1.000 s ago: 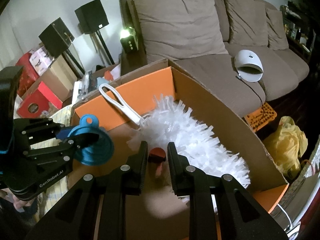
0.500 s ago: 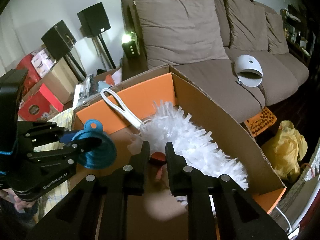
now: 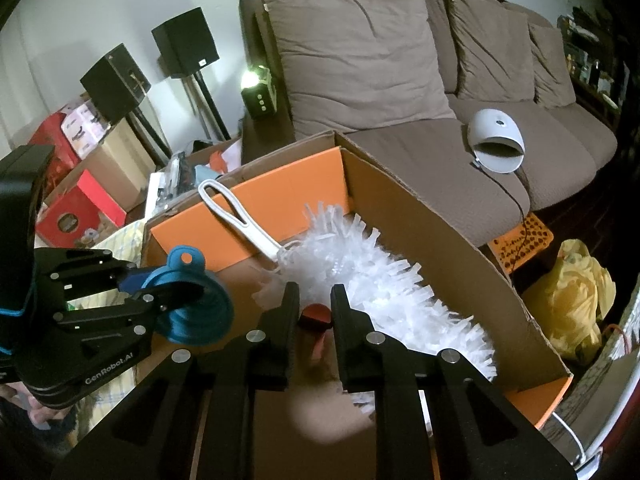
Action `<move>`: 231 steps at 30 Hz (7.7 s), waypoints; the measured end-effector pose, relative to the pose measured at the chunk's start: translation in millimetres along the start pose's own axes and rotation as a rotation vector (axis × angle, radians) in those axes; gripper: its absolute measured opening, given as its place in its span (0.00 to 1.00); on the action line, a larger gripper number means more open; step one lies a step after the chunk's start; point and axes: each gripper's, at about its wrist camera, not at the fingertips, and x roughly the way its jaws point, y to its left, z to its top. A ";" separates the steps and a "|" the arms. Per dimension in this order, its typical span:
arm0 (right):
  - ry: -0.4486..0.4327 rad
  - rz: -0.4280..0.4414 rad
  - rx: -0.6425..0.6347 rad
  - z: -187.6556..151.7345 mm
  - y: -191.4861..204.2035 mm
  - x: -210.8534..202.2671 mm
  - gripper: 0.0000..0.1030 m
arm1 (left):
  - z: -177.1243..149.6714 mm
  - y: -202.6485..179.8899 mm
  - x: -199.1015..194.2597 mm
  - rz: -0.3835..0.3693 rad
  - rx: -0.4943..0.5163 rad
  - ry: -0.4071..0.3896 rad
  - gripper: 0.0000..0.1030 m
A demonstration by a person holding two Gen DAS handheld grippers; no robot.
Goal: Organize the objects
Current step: 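Open the right gripper to release the red case inside the box, then open the left gripper to drop the blue funnel into the box, then move both grippers away from the box toward the checked tablecloth, then lower both grippers around the green-and-yellow DARLIE toothpaste box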
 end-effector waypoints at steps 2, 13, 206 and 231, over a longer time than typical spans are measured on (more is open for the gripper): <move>-0.005 -0.001 0.005 0.5 -1.5 -1.1 0.15 | -0.4 -1.2 0.8 -0.002 0.005 0.002 0.11; -0.033 0.003 0.045 3.2 -13.4 -5.6 0.17 | -0.8 -3.0 4.6 -0.003 0.013 0.009 0.11; 0.331 0.463 -0.358 -49.7 334.6 68.3 0.73 | -400.0 320.3 -142.4 -0.048 -1.120 -0.023 0.87; 0.499 0.457 -0.325 -55.0 377.6 139.2 0.96 | -402.6 343.7 -125.6 -0.167 -1.147 -0.050 0.99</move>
